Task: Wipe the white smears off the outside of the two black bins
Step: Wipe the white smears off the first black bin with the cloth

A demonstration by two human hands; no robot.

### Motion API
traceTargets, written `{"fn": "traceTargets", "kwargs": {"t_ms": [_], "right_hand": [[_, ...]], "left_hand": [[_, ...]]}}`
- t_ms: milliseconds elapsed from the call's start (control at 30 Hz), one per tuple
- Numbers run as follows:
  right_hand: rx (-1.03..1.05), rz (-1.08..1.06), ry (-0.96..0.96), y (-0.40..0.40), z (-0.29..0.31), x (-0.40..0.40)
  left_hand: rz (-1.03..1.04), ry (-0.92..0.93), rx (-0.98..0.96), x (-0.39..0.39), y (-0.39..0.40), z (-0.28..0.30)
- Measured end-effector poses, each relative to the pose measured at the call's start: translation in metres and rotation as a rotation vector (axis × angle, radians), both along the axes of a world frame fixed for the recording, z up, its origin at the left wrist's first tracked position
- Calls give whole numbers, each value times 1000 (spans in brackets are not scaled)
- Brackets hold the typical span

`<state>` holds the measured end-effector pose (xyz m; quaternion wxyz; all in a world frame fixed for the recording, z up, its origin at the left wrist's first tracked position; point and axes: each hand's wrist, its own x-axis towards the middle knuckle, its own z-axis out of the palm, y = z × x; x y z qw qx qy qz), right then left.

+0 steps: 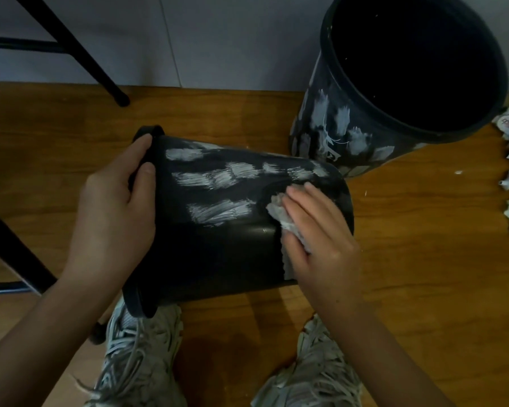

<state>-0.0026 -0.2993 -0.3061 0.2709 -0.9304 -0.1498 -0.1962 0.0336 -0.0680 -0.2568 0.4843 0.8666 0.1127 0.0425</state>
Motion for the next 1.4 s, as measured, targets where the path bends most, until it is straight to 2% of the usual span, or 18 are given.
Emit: {"fn": "traceTargets", "kwargs": {"t_ms": [167, 333, 400, 600, 867, 1067, 1200, 1400], "right_hand": [[16, -199, -4, -13, -2, 3], [-6, -32, 13, 15, 6, 7], [-2, -28, -7, 5, 1, 3], [-10, -272, -37, -21, -8, 0], [-48, 41, -76, 21, -3, -2], [-21, -274, -6, -31, -12, -3], [4, -420, 91, -30, -4, 12], [-52, -233, 63, -6, 4, 4]], "left_hand": [[1, -1, 11, 1, -1, 0], [2, 1, 6, 1, -1, -1], [4, 4, 9, 0, -1, -1], [0, 9, 10, 1, 0, 1], [6, 14, 25, 1, -1, 2], [9, -2, 9, 2, -1, 1], [-7, -2, 29, 5, 1, 2], [-5, 20, 23, 3, 0, 4]]}}
